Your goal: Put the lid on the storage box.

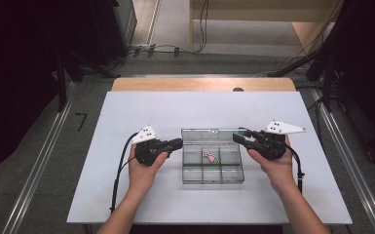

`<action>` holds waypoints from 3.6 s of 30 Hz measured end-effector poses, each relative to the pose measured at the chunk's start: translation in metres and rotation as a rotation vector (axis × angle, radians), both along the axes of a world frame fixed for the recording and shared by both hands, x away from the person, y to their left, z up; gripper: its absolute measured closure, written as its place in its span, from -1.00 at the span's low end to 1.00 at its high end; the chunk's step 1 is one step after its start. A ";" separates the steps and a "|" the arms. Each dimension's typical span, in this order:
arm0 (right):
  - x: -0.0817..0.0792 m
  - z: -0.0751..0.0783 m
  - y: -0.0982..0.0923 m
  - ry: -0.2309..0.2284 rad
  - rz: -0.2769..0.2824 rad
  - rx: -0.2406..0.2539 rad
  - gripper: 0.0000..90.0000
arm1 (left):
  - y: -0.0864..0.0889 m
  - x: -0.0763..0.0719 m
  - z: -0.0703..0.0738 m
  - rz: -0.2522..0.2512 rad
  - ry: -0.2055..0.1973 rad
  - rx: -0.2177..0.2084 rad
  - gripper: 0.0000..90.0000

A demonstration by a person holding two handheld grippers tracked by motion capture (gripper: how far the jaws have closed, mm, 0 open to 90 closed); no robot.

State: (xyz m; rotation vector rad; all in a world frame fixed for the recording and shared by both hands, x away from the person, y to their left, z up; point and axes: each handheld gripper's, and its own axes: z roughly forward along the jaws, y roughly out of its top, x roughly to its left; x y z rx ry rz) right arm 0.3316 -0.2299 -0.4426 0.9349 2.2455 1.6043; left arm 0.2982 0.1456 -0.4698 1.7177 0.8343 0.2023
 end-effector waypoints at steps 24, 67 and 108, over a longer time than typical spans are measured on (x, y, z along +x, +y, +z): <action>-0.011 -0.006 -0.005 -0.021 0.017 -0.036 0.15 | -0.011 0.001 -0.005 -0.044 0.018 -0.014 0.98; -0.045 -0.028 -0.014 0.038 0.053 -0.080 0.86 | -0.015 -0.016 -0.010 -0.081 0.012 -0.024 0.98; -0.071 -0.042 -0.013 0.007 0.084 -0.130 0.86 | -0.010 -0.045 -0.034 -0.073 0.028 -0.001 0.95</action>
